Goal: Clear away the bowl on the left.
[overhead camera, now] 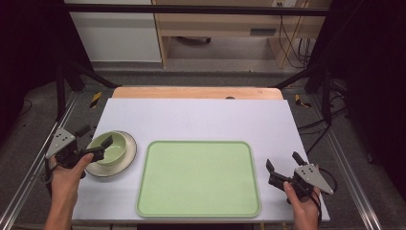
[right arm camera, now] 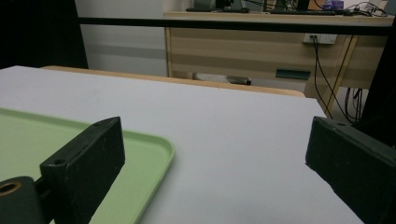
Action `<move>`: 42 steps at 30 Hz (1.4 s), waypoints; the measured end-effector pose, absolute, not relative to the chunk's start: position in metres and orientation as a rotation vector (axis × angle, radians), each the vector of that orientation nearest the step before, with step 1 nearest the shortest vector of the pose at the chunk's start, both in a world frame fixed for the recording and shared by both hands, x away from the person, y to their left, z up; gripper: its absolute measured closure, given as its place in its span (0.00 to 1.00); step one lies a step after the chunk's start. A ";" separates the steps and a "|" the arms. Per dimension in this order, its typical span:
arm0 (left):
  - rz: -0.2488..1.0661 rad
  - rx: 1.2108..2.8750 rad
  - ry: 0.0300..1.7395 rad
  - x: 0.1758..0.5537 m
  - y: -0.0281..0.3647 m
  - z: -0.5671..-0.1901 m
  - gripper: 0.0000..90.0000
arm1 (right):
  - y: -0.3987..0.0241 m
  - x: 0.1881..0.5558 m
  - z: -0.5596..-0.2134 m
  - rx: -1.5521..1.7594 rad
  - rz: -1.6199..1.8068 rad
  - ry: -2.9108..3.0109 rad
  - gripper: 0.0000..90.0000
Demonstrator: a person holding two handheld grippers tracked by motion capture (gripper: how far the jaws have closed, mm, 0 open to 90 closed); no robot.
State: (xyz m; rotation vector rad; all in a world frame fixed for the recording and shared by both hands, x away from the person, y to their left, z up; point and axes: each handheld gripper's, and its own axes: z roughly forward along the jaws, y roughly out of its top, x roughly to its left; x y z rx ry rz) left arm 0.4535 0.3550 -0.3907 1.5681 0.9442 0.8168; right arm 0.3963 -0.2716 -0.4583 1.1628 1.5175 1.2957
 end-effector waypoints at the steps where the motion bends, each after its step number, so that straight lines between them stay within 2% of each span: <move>1: 0.826 1.567 0.950 0.453 0.357 -0.391 0.08 | -0.271 0.396 -0.458 1.163 1.297 1.519 0.06; 22: 0.888 1.598 1.097 0.459 0.374 -0.407 0.13 | -0.271 0.396 -0.459 1.164 1.301 1.521 0.06; 26: 0.885 1.605 1.118 0.459 0.376 -0.409 0.21 | -0.271 0.396 -0.459 1.165 1.301 1.520 0.06; 29: 0.865 1.610 1.163 0.459 0.380 -0.412 0.22 | -0.271 0.397 -0.459 1.161 1.301 1.523 0.06; 38: 0.798 1.682 1.297 0.461 0.385 -0.421 0.37 | -0.271 0.397 -0.459 1.160 1.300 1.526 0.06; 42: 0.781 1.692 1.334 0.462 0.389 -0.425 0.39 | -0.271 0.397 -0.459 1.160 1.302 1.527 0.06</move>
